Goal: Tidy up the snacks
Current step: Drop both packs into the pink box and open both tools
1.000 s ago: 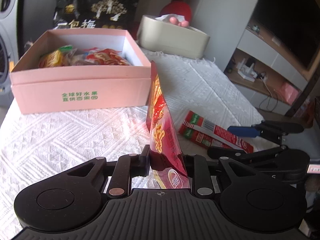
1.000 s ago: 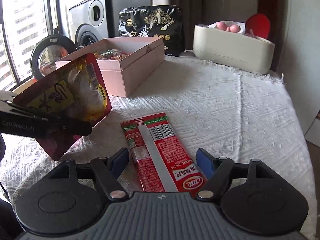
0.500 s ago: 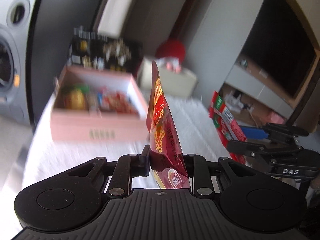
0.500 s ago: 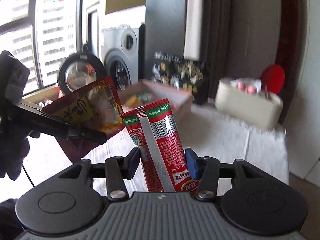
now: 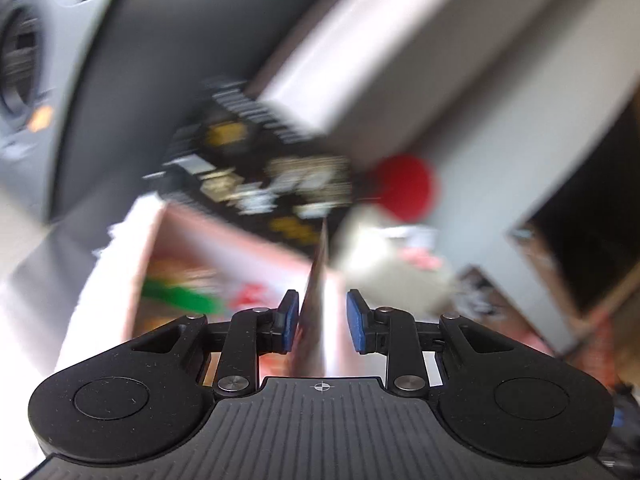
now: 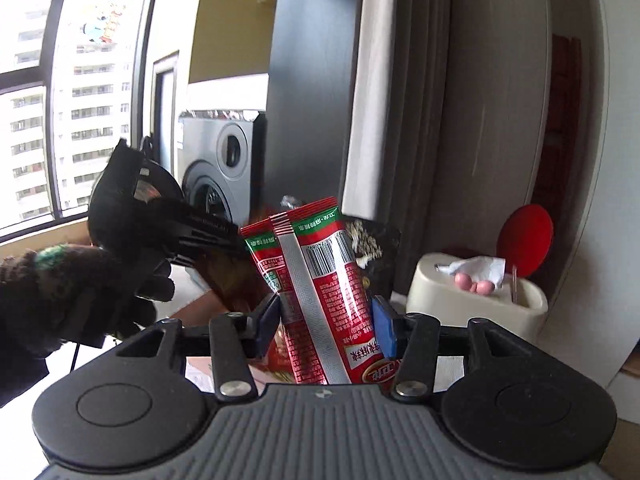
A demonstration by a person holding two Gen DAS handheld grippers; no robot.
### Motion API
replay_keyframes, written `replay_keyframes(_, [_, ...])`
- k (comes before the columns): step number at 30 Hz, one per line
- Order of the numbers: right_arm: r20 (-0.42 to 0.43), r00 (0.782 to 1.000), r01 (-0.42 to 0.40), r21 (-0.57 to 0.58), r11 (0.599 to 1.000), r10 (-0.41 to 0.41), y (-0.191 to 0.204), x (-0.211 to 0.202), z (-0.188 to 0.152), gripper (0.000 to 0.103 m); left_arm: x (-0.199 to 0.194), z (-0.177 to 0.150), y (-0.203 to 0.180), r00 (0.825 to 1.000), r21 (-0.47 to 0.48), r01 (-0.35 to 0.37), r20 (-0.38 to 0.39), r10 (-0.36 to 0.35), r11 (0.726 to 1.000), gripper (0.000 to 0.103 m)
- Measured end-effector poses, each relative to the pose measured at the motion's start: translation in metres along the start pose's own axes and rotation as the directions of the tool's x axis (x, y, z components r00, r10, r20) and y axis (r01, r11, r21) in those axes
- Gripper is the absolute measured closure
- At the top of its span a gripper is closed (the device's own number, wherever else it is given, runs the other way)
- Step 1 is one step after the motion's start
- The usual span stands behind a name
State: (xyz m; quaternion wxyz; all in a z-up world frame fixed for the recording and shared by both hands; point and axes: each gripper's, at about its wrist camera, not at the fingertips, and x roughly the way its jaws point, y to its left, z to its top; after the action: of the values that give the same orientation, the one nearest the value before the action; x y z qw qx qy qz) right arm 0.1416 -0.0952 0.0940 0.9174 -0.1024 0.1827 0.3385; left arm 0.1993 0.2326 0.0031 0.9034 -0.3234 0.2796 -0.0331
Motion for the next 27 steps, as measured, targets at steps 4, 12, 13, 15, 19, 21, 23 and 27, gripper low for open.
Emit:
replay_keyframes(4, [-0.041, 0.999, 0.023, 0.007, 1.0, -0.022, -0.002, 0.017, -0.003, 0.054, -0.002, -0.007, 0.025, 1.0, -0.013, -0.024, 0.009, 0.024, 1.0, 0.065])
replay_keyframes(12, [-0.047, 0.996, -0.071, 0.184, 0.98, 0.081, 0.002, 0.058, 0.056, 0.054, -0.072, -0.037, -0.015, 0.963, 0.234, -0.201, 0.225, 0.148, 0.951, 0.065])
replay_keyframes(13, [-0.062, 0.993, -0.085, 0.222, 0.971, 0.101, 0.003, 0.069, 0.065, 0.054, -0.079, -0.042, -0.018, 0.958, 0.256, -0.228, 0.233, 0.169, 0.94, 0.065])
replay_keyframes(15, [-0.121, 0.984, -0.086, 0.299, 0.95, 0.127, 0.009, 0.101, 0.076, 0.051, -0.084, -0.053, -0.02, 0.957, 0.277, -0.245, 0.224, 0.185, 0.929, 0.065])
replay_keyframes(19, [-0.225, 0.972, -0.023, 0.184, 0.983, 0.065, 0.043, 0.162, 0.07, 0.04, -0.081, -0.07, -0.007, 0.965, 0.256, -0.243, 0.161, 0.207, 0.936, 0.066])
replay_keyframes(21, [-0.25, 0.966, -0.018, 0.193, 0.981, 0.067, 0.047, 0.173, 0.062, 0.04, -0.083, -0.076, -0.003, 0.961, 0.255, -0.262, 0.153, 0.229, 0.931, 0.066])
replay_keyframes(23, [-0.246, 0.961, -0.059, 0.25, 0.967, 0.123, 0.041, 0.172, 0.054, 0.04, -0.091, -0.082, -0.001, 0.957, 0.263, -0.278, 0.153, 0.245, 0.924, 0.066])
replay_keyframes(27, [-0.202, 0.973, -0.052, 0.265, 0.963, 0.108, 0.036, 0.151, 0.041, 0.036, -0.097, -0.089, -0.008, 0.961, 0.267, -0.263, 0.161, 0.227, 0.927, 0.07])
